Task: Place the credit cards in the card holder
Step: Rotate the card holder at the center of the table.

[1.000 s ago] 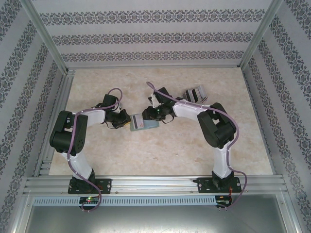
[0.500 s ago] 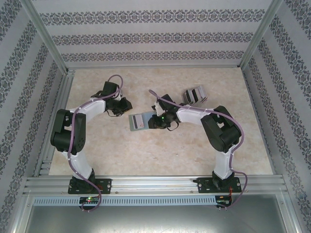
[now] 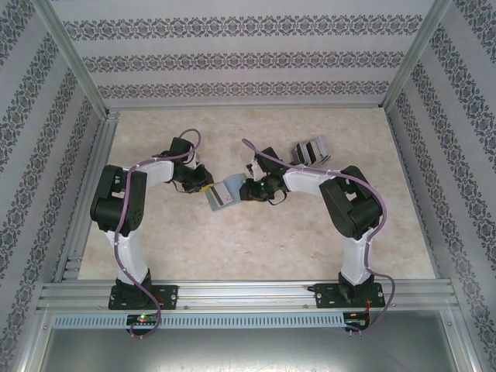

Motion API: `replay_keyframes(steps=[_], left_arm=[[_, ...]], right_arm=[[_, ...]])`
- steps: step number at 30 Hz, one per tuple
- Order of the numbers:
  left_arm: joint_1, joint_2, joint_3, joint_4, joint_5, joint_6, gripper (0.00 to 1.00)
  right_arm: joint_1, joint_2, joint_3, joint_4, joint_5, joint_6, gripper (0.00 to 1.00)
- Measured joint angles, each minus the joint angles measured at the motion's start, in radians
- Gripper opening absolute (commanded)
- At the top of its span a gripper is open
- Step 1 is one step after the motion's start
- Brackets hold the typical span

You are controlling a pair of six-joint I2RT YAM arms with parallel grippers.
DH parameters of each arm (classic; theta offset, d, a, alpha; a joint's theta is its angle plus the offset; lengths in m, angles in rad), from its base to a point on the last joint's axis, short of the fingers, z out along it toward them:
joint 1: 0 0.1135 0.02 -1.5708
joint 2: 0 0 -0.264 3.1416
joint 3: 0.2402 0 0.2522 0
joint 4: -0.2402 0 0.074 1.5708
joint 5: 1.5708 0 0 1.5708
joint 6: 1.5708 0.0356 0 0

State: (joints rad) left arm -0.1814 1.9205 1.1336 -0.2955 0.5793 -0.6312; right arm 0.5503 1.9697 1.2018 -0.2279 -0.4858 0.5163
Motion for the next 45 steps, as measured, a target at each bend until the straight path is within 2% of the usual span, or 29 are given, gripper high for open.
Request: replay_keyframes(steps=[8,16,21,31,39,45], left_arm=[[-0.011,-0.107,-0.132,-0.005,0.005,-0.002,0.17],[-0.134,-0.159,-0.198,-0.004,0.003,-0.058,0.17],[-0.225,-0.165,-0.204,0.004,-0.004,-0.108,0.17],[-0.303,-0.141,-0.124,0.03,-0.021,-0.18,0.18],[-0.323,-0.129,-0.053,0.048,-0.042,-0.192,0.19],[-0.324,-0.129,0.008,0.029,-0.077,-0.163,0.26]], right_arm=[[-0.042,0.122,0.164,-0.005,-0.003,0.0,0.3],[-0.042,0.258,0.356,-0.042,-0.058,-0.008,0.3],[-0.025,0.332,0.481,-0.121,-0.119,-0.041,0.3],[0.003,0.439,0.68,-0.279,-0.201,-0.116,0.32],[-0.045,0.421,0.738,-0.369,-0.196,-0.157,0.34],[-0.125,0.271,0.692,-0.375,-0.156,-0.158,0.36]])
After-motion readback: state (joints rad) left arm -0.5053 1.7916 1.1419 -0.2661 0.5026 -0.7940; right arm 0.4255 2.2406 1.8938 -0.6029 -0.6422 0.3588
